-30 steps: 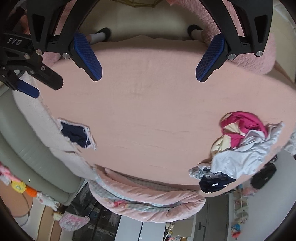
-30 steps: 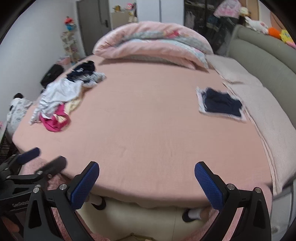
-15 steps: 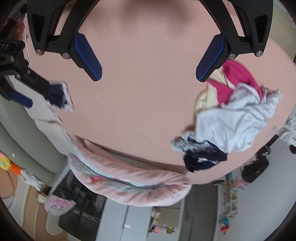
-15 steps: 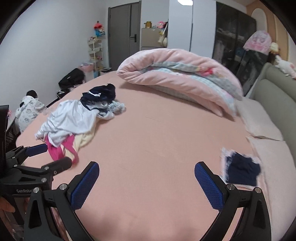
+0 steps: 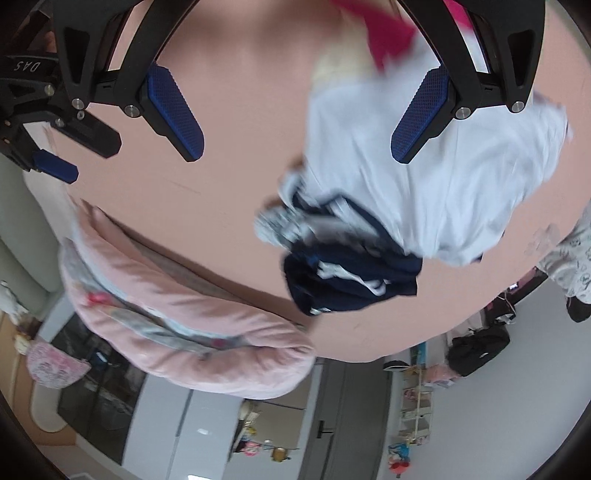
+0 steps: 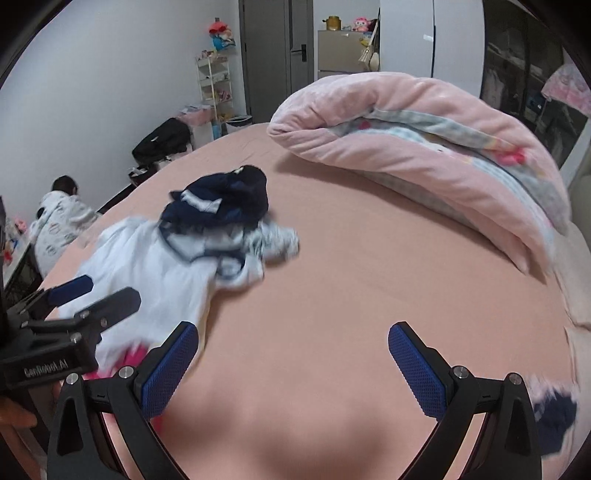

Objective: Fold clothes
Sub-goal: 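Reach both tools toward the navy striped shorts on the clothes pile, then grasp the navy striped shorts with both tools and lift them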

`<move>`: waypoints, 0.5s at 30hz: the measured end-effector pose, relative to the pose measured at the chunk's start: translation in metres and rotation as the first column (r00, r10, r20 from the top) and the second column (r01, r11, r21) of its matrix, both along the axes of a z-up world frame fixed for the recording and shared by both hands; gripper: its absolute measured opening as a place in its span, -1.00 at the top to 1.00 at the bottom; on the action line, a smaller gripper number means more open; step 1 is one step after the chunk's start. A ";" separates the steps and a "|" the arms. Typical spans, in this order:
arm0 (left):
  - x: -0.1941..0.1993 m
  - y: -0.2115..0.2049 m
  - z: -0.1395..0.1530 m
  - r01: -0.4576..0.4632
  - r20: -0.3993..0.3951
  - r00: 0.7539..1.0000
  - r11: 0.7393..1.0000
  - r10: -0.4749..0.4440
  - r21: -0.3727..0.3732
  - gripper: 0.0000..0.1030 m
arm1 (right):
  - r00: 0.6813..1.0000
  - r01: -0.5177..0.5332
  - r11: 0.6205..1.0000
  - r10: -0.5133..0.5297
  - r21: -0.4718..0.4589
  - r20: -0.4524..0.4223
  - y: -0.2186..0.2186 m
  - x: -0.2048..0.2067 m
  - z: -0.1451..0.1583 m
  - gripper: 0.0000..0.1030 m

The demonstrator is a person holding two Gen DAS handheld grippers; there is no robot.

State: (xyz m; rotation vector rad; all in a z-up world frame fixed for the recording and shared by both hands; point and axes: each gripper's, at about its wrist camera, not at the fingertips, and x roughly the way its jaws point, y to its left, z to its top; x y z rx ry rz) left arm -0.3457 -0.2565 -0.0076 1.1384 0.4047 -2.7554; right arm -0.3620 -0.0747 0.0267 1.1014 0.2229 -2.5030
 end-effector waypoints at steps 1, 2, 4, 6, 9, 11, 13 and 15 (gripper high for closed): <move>-0.016 -0.011 -0.006 -0.014 0.003 1.000 1.000 0.014 -0.001 -1.00 | 1.000 0.005 1.000 -0.005 0.000 -0.002 -0.012 -0.021 -0.005 -0.99; -0.034 -0.021 -0.013 -0.030 0.004 1.000 1.000 0.030 -0.002 -0.99 | 1.000 0.011 1.000 -0.011 0.000 -0.004 -0.023 -0.043 -0.010 -0.99; -0.066 -0.038 -0.025 -0.069 -0.002 0.998 0.998 0.069 -0.006 -0.99 | 1.000 0.024 1.000 -0.024 -0.006 -0.003 -0.042 -0.084 -0.022 -0.97; -0.095 -0.053 -0.038 -0.083 -0.010 0.996 0.996 0.083 -0.007 -0.97 | 0.999 0.033 0.999 -0.032 -0.026 0.023 -0.059 -0.128 -0.036 -0.94; -0.136 -0.068 -0.060 -0.086 -0.009 0.996 0.996 0.086 0.000 -0.97 | 0.997 -0.008 1.000 0.007 0.003 0.075 -0.086 -0.164 -0.062 -0.92; -0.159 -0.069 -0.074 -0.088 0.032 0.995 0.996 0.089 -0.026 -0.94 | 0.993 -0.036 0.999 0.034 0.022 0.110 -0.103 -0.188 -0.080 -0.92; -0.175 -0.068 -0.086 -0.096 0.072 0.992 0.993 0.101 -0.070 -0.46 | 0.988 -0.066 0.997 0.059 0.041 0.146 -0.121 -0.212 -0.097 -0.92; -0.185 -0.065 -0.099 -0.081 0.128 0.987 0.991 0.095 -0.108 0.29 | 0.980 -0.096 0.994 0.084 0.059 0.181 -0.139 -0.235 -0.115 -0.80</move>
